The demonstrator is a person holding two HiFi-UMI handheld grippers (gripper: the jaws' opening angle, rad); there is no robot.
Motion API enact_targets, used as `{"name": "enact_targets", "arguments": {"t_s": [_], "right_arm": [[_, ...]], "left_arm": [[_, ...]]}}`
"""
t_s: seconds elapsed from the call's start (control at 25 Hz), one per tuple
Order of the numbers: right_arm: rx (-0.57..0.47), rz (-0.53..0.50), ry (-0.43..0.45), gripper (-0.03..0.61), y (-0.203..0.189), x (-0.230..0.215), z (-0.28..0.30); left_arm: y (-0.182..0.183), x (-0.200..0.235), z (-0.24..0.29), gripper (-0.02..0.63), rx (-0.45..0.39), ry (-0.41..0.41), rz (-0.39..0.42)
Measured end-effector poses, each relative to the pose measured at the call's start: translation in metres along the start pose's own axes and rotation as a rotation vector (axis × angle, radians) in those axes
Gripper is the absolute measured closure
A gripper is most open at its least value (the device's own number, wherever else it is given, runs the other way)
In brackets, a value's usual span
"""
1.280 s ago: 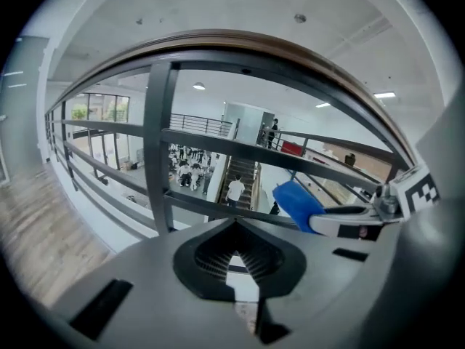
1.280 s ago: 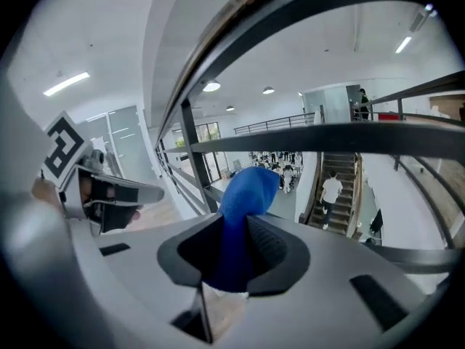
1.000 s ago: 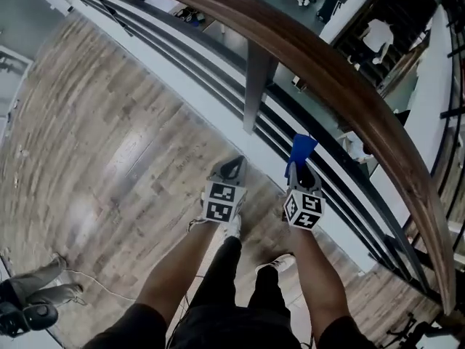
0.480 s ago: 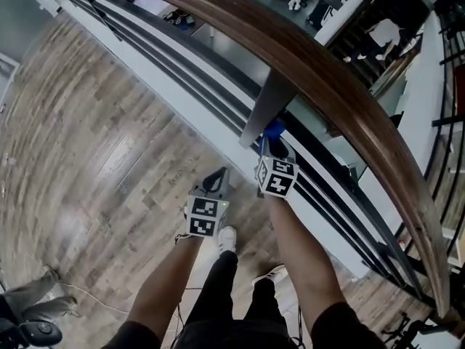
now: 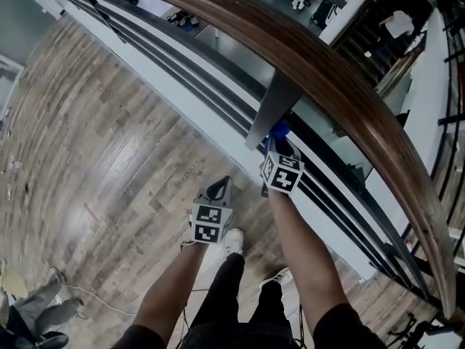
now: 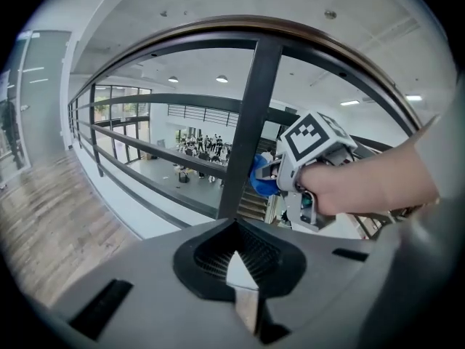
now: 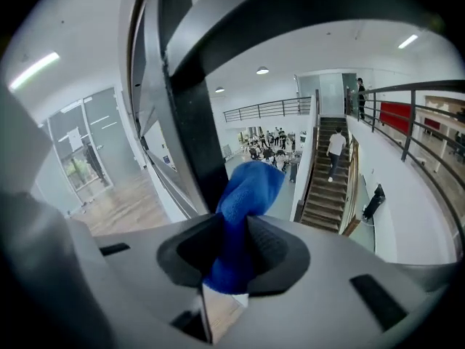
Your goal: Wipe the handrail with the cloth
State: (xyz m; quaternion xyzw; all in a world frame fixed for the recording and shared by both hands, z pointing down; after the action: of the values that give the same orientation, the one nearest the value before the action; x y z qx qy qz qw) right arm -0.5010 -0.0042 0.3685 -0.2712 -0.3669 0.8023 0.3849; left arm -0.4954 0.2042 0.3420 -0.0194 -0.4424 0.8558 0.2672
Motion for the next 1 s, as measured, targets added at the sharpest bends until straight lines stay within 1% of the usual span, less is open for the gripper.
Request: {"name": "enact_targets", "arguments": {"t_s": [0.12,0.36,0.56,0.72,0.88,1.0], "right_arm": [[0.01,0.037,-0.019,0.479,-0.002,-0.015,-0.01],[-0.01,0.051,-0.055,0.479,-0.016,-0.051,-0.04],[-0.001,0.116,-0.091,0.479,-0.032,-0.081,-0.065],[0.003,0.147,-0.121,0.479,-0.042,-0.108,-0.087],[-0.003,0.176,-0.152,0.479,-0.052,-0.137,-0.109],[0.001,0.229,-0.178,0.479,-0.061,-0.159,-0.127]], "left_arm": [[0.001,-0.015,0.003,0.611,-0.017,-0.019,0.016],[0.002,-0.052,0.007,0.611,-0.003,-0.073,0.029],[0.003,-0.08,0.011,0.611,-0.013,-0.115,0.051],[0.005,-0.104,0.01,0.611,-0.02,-0.139,0.064],[0.003,-0.129,0.012,0.611,-0.013,-0.17,0.092],[-0.001,-0.147,0.013,0.611,0.0,-0.193,0.104]]}}
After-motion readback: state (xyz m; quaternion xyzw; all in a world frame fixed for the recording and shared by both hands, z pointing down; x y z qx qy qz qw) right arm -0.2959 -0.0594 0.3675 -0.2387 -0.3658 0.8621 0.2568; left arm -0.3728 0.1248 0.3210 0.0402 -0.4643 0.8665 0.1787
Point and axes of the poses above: the fingertips, and each gripper's own axes: z forward along the fingers, x to its left, y out of its top, the point moved 4 cm from there along -z, backward along the fingers, and after that the axes turned 3 degrees about -x, right-handed, at the moved point
